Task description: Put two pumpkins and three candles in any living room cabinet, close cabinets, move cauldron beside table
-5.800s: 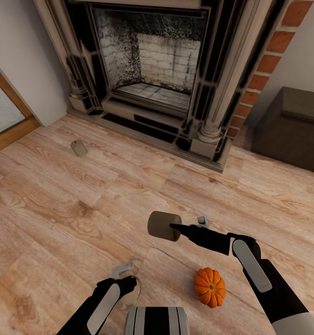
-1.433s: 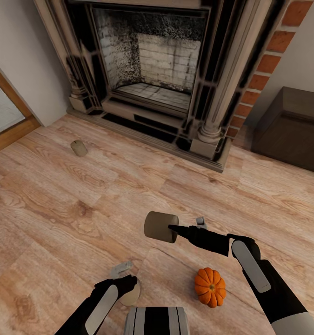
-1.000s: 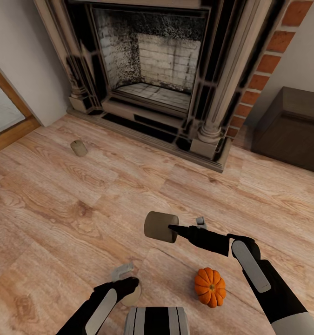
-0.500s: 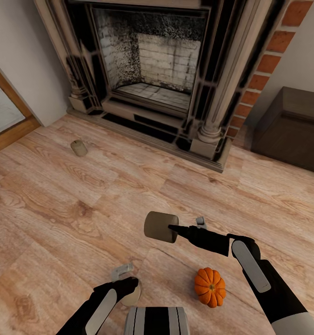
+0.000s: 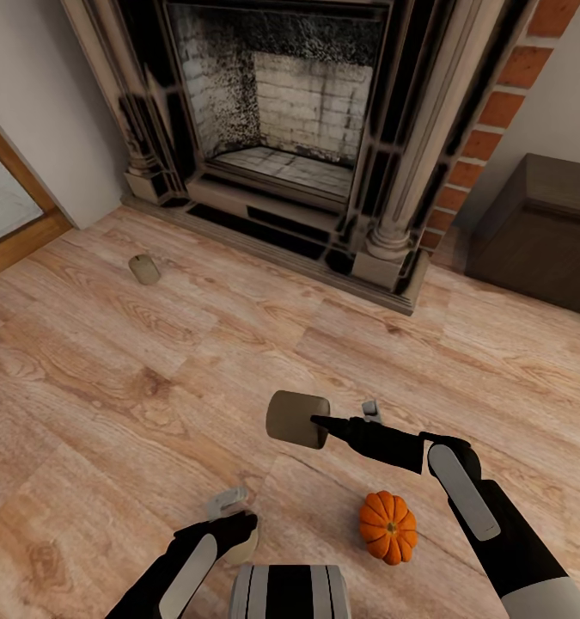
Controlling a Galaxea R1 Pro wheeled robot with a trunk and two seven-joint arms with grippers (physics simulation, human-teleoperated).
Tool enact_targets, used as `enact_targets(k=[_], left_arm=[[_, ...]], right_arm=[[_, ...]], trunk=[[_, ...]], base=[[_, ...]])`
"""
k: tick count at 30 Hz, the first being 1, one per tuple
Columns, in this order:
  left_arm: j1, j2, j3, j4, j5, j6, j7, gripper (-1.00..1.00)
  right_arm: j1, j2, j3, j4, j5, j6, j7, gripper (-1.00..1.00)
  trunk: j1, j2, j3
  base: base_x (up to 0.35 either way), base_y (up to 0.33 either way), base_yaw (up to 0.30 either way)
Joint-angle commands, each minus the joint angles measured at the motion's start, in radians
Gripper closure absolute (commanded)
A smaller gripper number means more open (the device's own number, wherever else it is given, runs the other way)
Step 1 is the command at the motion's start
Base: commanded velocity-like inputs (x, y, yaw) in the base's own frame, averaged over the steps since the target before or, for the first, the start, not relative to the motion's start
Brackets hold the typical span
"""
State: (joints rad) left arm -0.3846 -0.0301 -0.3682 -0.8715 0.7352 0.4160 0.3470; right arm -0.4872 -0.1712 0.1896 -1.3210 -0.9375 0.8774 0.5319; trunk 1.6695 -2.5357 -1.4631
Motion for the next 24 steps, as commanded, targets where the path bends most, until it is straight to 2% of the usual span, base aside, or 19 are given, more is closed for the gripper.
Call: enact_targets(k=[1,16,17,24], left_arm=[[0.000,0.000,-0.003,-0.002,0.010,0.001,0.009,-1.00],[0.000,0.002,-0.003,-0.001,0.010,0.001,0.008,-1.00],[0.000,0.003,-0.003,-0.002,0.010,0.001,0.008,1.00],[0.000,0.004,-0.003,-0.001,0.010,0.001,0.008,1.00]], right_arm=[[-0.001,-0.001,0.001,0.000,-0.001,0.003,0.002,1.00],[-0.001,-0.001,0.001,-0.001,-0.001,0.003,0.002,1.00],[-0.001,-0.001,0.001,-0.001,-0.001,0.003,0.002,1.00],[-0.001,-0.001,0.001,0.000,-0.001,0.003,0.002,1.00]], trunk=[[0.000,0.000,-0.001],[0.000,0.000,-0.001],[0.000,0.000,-0.001],[0.000,0.000,-0.001]], base=[[0.000,0.000,0.000],[0.000,0.000,0.000],[0.000,0.000,0.000],[0.000,0.000,0.000]])
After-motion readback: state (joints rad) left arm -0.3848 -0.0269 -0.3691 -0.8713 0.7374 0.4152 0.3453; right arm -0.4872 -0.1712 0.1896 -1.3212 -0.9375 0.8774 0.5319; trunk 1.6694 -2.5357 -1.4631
